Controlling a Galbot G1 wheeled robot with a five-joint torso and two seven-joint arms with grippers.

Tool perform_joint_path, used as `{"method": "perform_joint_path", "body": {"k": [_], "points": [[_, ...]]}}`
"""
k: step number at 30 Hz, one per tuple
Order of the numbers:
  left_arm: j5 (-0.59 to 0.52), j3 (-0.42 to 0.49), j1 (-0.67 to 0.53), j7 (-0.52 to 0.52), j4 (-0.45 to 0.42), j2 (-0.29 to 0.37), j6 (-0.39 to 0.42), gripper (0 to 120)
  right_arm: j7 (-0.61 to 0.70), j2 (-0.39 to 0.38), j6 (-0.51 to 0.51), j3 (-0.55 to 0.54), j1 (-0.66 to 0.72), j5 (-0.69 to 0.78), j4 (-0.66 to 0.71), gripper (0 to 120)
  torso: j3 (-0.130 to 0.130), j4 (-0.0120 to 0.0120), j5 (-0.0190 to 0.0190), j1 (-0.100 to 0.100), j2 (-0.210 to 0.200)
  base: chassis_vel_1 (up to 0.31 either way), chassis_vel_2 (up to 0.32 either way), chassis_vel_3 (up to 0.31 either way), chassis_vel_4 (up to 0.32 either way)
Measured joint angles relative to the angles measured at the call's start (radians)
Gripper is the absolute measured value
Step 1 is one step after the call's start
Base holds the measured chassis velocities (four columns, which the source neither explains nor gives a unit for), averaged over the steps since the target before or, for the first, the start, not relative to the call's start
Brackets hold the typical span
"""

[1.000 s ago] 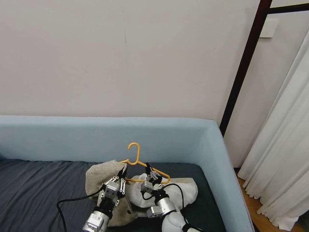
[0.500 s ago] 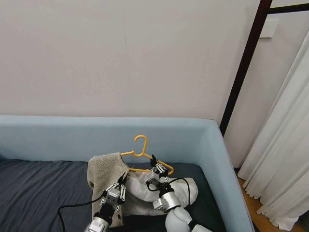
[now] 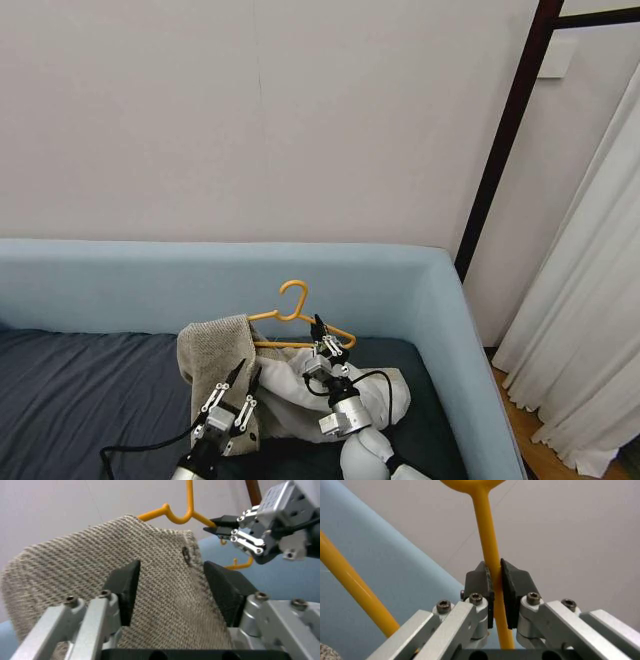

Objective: Pick up the clothes from the sofa and hang them on the clothes hanger.

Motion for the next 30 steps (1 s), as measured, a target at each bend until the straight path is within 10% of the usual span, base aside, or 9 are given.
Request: {"method": "perform_joint_path", "body": {"k": [12, 17, 30], "points": [[-0.441, -0.226, 0.079, 0.169, -0.131, 0.352, 0.034, 98, 0.001, 0.009, 0.027, 0.0, -0.001, -0.009, -0.013, 5, 0.0, 0.0, 0.0001, 0.0, 0.0, 0.0, 0.0, 0.0, 0.0], [-0.694, -0.198, -0.057, 0.35, -0.044, 0.585, 0.122, 100, -0.003, 0.006, 0.029, 0.001, -0.007, -0.021, -0.012, 5, 0.0, -0.0007, 0.0003, 0.0, 0.0, 0.0, 0.0, 0.0, 0.0], [-0.966, -0.034, -0.338, 0.766, 0.184, 0.837, 0.256, 100, -0.011, 0.008, 0.03, 0.035, -0.012, -0.047, -0.006, 5, 0.0, -0.0003, 0.0004, 0.0, 0.0, 0.0, 0.0, 0.0, 0.0]]}}
